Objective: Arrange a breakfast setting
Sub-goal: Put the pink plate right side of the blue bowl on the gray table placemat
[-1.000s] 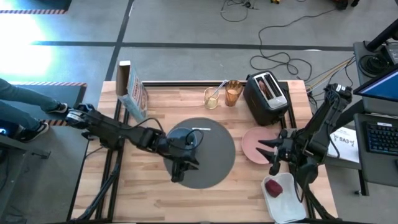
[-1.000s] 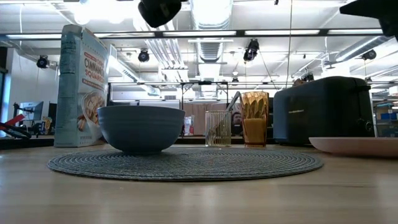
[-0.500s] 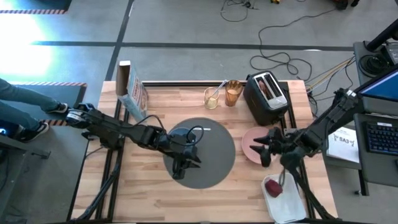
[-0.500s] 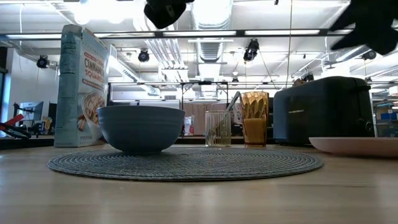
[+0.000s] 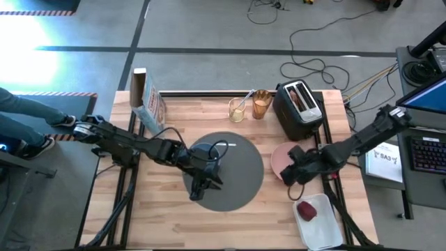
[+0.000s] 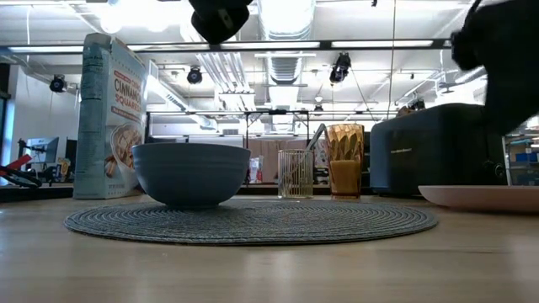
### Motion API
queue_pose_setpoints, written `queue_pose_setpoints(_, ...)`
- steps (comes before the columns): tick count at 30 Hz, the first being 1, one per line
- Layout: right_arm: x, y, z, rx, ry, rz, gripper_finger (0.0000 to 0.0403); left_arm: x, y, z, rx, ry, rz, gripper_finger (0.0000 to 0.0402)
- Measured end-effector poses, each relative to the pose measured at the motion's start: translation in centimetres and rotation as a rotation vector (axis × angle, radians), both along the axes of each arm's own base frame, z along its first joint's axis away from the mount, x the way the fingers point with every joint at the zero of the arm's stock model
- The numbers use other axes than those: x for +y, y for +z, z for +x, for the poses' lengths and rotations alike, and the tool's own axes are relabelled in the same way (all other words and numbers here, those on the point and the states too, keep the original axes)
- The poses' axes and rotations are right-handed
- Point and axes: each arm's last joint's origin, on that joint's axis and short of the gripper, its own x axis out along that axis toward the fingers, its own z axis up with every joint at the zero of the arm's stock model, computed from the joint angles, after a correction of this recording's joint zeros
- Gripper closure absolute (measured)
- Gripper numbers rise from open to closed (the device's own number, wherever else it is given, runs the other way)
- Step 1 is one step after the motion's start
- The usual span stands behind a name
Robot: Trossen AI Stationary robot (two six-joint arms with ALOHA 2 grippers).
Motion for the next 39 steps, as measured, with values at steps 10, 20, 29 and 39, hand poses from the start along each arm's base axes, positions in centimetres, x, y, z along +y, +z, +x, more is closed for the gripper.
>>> queue_pose_setpoints(10, 1.4, -3.2, 2.6, 0.258, 0.094, 0.037, 0.0229, -0.2, -0.3, -0.4, 0.057, -0.069, -0.041, 0.0326)
queue_pose_setpoints(20, 2.5, -4.4, 4.8, 0.34, 0.169, -0.006, 0.0229, -0.3, -0.5, -0.6, 0.09, -0.103, -0.055, 0.0326)
queue_pose_setpoints(29, 2.9, -6.6, 5.6, 0.429, 0.204, -0.059, 0.024, -0.3, -0.5, -0.6, 0.091, -0.106, -0.061, 0.0326)
queue_pose_setpoints(39, 3.3, -6.9, 6.5, 0.456, 0.273, -0.091, 0.0372, -0.3, -0.5, -0.7, 0.097, -0.106, -0.06, 0.0326)
